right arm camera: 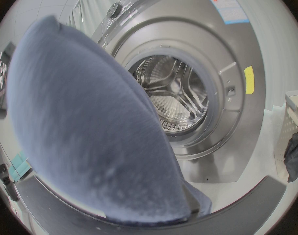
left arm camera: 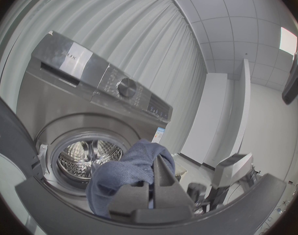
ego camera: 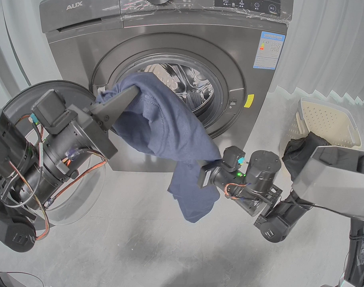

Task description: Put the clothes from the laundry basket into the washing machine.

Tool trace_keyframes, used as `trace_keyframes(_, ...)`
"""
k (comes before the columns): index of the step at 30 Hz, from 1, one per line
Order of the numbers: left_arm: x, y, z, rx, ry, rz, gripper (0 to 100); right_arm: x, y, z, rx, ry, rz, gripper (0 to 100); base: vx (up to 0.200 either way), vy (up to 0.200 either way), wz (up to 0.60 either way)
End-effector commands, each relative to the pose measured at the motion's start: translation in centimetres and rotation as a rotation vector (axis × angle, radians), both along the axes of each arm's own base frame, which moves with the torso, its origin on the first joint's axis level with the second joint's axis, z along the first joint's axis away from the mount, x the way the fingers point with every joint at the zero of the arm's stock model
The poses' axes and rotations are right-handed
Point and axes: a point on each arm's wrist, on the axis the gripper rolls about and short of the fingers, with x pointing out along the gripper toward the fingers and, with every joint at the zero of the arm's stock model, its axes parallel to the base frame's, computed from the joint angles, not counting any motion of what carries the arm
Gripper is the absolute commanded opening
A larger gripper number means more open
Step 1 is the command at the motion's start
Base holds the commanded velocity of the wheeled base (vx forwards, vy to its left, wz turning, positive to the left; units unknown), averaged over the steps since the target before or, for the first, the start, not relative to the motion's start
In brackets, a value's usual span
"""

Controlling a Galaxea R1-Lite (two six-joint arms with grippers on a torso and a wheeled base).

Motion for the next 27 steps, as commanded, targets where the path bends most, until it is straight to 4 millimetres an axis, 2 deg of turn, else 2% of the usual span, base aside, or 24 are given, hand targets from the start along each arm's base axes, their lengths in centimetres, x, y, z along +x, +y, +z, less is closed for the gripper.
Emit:
trace_keyframes(1,1.6,0.3,-2.7,0.064,0.088,0.04,0,-1.9,-2.8,4.1,0.073,-0.058,-0.024,0,0.0,0.0,0.0)
trace_keyframes(5,1.8,0.3,-4.3,0.098,0.136,0.039,0,-2.9,-3.8,5.4,0.097,-0.083,-0.031,0,0.0,0.0,0.0)
trace_keyframes(7,1.8,0.2,-4.5,0.102,0.143,0.039,0,-3.0,-3.9,5.7,0.103,-0.088,-0.032,0,0.0,0.0,0.0)
trace_keyframes(8,1.9,0.2,-5.2,0.119,0.166,0.039,0,-3.4,-4.2,6.5,0.131,-0.095,-0.035,0,0.0,0.0,0.0)
trace_keyframes(11,2.3,0.0,-6.6,0.163,0.194,0.047,0,-4.2,-4.8,7.4,0.147,-0.103,-0.04,0,0.0,0.0,0.0)
trace_keyframes(19,2.1,0.1,-10.0,0.302,0.235,0.063,0,-3.6,-5.6,7.2,0.144,-0.1,-0.069,0,0.0,0.0,0.0)
trace_keyframes(27,3.0,0.3,-12.3,0.352,0.276,0.076,0,-3.3,-5.7,7.0,0.141,-0.096,-0.078,0,0.0,0.0,0.0)
